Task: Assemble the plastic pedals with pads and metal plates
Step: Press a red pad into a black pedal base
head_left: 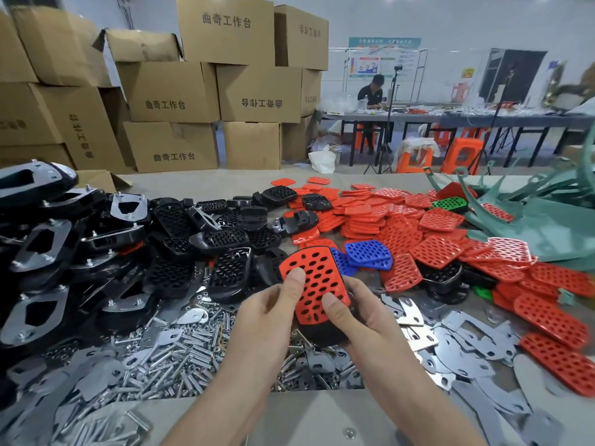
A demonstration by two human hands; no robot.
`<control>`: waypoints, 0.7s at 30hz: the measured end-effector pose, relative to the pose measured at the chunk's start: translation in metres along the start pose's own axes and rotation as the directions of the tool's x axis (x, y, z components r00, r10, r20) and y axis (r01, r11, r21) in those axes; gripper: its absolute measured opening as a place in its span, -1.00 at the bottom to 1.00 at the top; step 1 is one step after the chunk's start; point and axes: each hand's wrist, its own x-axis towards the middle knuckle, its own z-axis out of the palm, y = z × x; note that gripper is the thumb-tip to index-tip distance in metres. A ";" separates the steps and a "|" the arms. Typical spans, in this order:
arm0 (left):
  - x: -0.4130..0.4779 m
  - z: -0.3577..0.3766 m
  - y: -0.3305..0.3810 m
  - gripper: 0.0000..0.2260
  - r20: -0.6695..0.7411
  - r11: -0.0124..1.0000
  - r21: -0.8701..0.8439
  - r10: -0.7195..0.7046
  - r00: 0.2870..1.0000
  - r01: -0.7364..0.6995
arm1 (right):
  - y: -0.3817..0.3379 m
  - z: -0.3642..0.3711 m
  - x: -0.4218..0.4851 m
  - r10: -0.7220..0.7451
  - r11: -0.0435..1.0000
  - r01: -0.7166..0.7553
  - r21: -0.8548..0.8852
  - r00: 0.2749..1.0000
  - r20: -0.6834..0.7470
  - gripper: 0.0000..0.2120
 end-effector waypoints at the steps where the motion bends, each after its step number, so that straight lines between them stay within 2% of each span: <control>1: -0.001 0.000 0.001 -0.56 -0.014 0.998 0.059 0.034 0.999 -0.033 | -0.001 0.000 -0.001 0.005 1.000 -0.004 -0.029 1.000 0.017 -0.79; 4: -0.002 -0.001 0.000 -0.61 -0.038 0.978 0.186 0.099 0.994 -0.091 | -0.001 -0.001 -0.003 -0.016 0.992 0.019 -0.128 1.000 0.023 -0.79; 7: -0.003 0.002 -0.002 -0.65 -0.018 0.980 0.187 0.066 0.998 -0.061 | 0.001 -0.002 -0.002 -0.038 0.986 0.042 -0.161 0.999 0.028 -0.70; 10: -0.004 0.005 0.001 -0.64 0.008 0.981 0.189 0.045 0.999 -0.046 | 0.000 -0.002 -0.002 -0.043 0.989 0.048 -0.138 0.998 0.035 -0.69; 16: -0.002 0.004 0.002 -0.47 0.013 0.986 0.139 0.086 0.996 -0.087 | -0.003 -0.002 -0.002 -0.044 0.998 0.045 -0.040 0.998 0.034 -0.67; 19: 0.000 0.002 0.002 -0.51 0.035 0.995 0.076 0.064 0.997 -0.067 | -0.004 -0.001 -0.003 -0.059 0.998 0.059 -0.014 0.998 0.011 -0.70; 21: 0.001 0.002 0.000 -0.53 0.055 1.000 0.020 0.002 0.998 -0.003 | -0.004 0.000 -0.002 -0.064 0.998 0.064 0.000 0.998 -0.019 -0.72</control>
